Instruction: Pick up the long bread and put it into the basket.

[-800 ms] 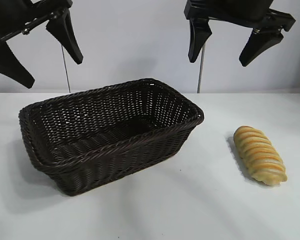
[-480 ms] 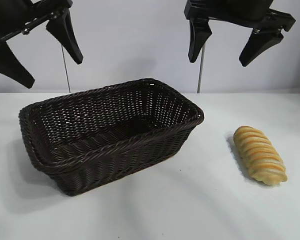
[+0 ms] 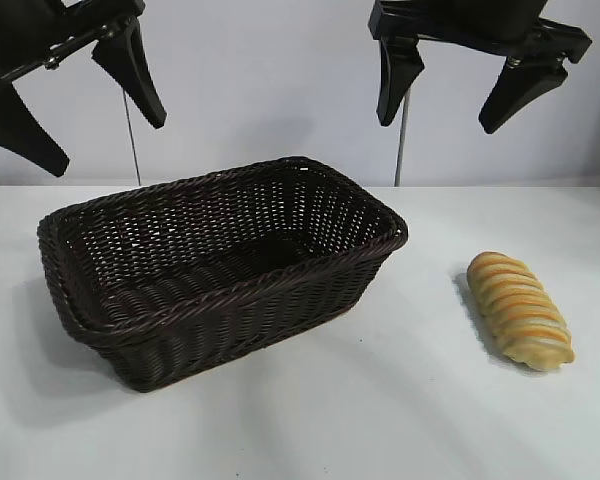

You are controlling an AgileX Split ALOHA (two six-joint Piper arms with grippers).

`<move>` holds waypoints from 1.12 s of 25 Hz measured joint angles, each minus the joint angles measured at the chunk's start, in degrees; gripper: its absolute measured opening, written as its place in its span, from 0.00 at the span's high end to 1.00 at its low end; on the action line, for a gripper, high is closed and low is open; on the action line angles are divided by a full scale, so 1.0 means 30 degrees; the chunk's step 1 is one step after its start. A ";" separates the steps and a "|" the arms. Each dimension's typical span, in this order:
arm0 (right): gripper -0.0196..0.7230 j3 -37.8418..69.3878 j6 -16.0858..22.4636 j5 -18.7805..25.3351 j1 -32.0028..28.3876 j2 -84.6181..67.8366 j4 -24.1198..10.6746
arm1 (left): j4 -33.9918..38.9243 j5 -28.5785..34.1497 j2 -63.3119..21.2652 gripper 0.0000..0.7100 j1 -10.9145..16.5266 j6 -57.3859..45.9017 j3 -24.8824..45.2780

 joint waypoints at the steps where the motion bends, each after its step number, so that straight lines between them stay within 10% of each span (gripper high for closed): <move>1: 0.05 0.0000 0.0000 0.0000 0.0000 0.0000 0.0000 | 0.0000 0.0000 0.0000 0.09 0.0000 0.0000 0.0000; 28: 0.05 0.0000 0.0000 0.0266 0.0000 0.0000 0.0000 | 0.3491 0.0300 0.0000 0.09 0.0000 -0.1562 0.0099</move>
